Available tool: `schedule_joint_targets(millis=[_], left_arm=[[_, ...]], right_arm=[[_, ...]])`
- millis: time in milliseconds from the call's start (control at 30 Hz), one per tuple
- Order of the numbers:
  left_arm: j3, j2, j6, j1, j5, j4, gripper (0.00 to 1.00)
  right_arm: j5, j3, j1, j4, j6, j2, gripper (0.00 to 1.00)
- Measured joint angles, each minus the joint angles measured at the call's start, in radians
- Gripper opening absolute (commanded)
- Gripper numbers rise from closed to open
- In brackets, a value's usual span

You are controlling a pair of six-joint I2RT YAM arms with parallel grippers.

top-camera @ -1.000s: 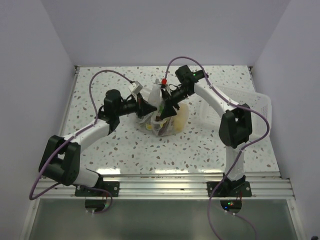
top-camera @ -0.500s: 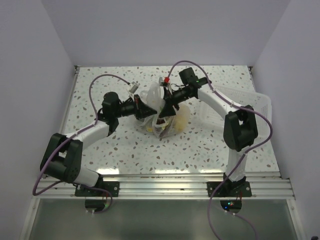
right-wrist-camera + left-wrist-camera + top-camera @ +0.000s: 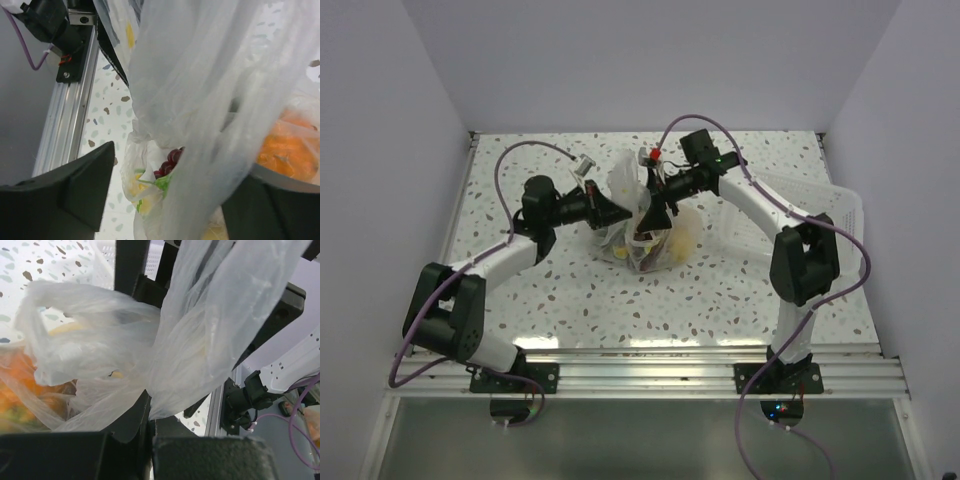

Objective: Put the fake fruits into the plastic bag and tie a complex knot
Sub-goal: Tie the plastic bag at the center of the board.

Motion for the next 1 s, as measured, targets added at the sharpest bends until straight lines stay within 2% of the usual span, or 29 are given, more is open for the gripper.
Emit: schedule_joint_targets(millis=[167,267,400,500,533,633,733,767,800,833,867,900,933,1000], left_arm=[[0.066,0.005,0.105,-0.029,-0.008,-0.098,0.00],[0.104,0.029,0.169,-0.054,-0.020,-0.163,0.00],[0.141,0.068,0.252,-0.090,-0.039,-0.259,0.00],[0.150,0.084,0.302,-0.105,-0.051,-0.318,0.00],[0.150,0.085,0.315,-0.106,-0.054,-0.335,0.00],[0.150,0.085,0.349,-0.109,-0.062,-0.367,0.00],[0.150,0.084,0.369,-0.109,-0.065,-0.381,0.00],[0.150,0.082,0.378,-0.109,-0.065,-0.382,0.00],[0.150,0.077,0.384,-0.109,-0.066,-0.381,0.02],[0.150,0.071,0.390,-0.109,-0.067,-0.383,0.11],[0.150,0.065,0.400,-0.109,-0.066,-0.387,0.17],[0.150,0.056,0.409,-0.108,-0.066,-0.393,0.25],[0.150,0.047,0.415,-0.103,-0.060,-0.397,0.39],[0.150,0.023,0.435,-0.082,-0.038,-0.404,0.47]], right_arm=[[-0.002,0.023,0.000,-0.016,-0.014,0.000,0.91],[-0.003,0.023,0.000,-0.012,-0.001,0.000,0.91],[-0.006,0.023,0.000,-0.002,0.018,0.000,0.85],[-0.016,0.023,0.000,0.007,0.032,0.000,0.76],[-0.021,0.023,0.000,0.009,0.037,0.001,0.68],[-0.031,0.023,0.000,0.015,0.046,0.002,0.55],[-0.033,0.023,0.000,0.022,0.053,0.002,0.36],[-0.035,0.023,0.000,0.023,0.054,0.003,0.20],[-0.037,0.023,0.000,0.026,0.051,0.003,0.12],[-0.040,0.024,0.000,0.026,0.053,0.004,0.03],[-0.046,0.024,-0.001,0.027,0.053,0.004,0.00],[-0.051,0.024,-0.002,0.026,0.053,0.004,0.00],[-0.051,0.025,-0.003,0.024,0.053,0.004,0.00],[-0.053,0.025,-0.004,0.020,0.050,0.005,0.00]])
